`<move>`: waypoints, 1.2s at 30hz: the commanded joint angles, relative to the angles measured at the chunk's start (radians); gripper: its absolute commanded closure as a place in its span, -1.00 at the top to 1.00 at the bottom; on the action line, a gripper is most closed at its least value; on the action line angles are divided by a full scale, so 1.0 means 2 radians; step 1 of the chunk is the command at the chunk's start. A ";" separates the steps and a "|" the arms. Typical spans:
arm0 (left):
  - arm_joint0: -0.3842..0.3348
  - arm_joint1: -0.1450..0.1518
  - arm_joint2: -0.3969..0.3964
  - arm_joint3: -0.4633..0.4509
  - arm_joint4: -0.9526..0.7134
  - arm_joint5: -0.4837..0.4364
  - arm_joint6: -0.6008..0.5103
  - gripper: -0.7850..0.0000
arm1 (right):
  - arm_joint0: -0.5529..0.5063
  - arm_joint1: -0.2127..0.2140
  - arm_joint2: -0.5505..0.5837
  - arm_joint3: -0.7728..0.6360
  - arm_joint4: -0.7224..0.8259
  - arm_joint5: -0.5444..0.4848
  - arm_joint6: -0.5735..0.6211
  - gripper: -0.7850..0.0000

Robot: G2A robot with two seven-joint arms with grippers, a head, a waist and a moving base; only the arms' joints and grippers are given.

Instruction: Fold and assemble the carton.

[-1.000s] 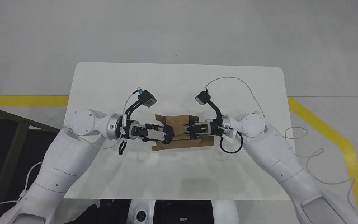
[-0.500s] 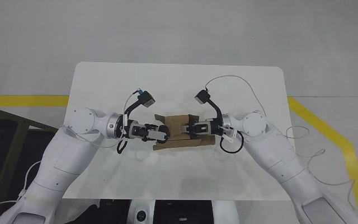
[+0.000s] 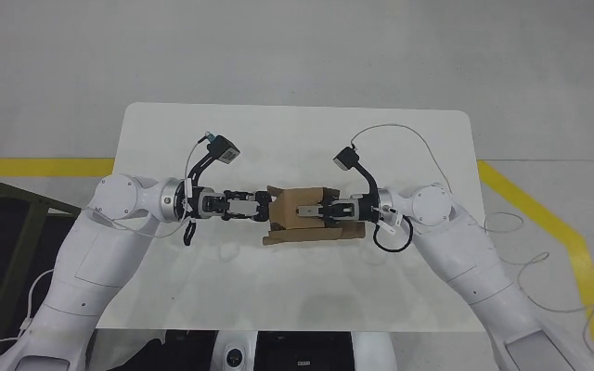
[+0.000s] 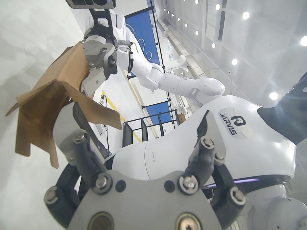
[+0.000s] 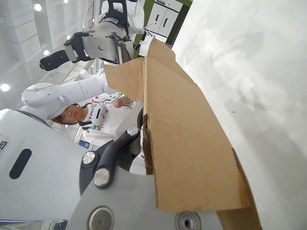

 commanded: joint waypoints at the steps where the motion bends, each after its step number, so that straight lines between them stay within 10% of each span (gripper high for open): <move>1: 0.006 0.001 -0.004 0.000 0.003 0.003 0.000 1.00 | -0.003 0.001 0.003 -0.005 0.004 -0.001 0.007 -1.00; 36: 0.004 -0.003 0.002 0.007 0.004 0.002 -0.011 1.00 | 0.006 -0.018 -0.041 -0.042 0.033 0.001 0.049 -1.00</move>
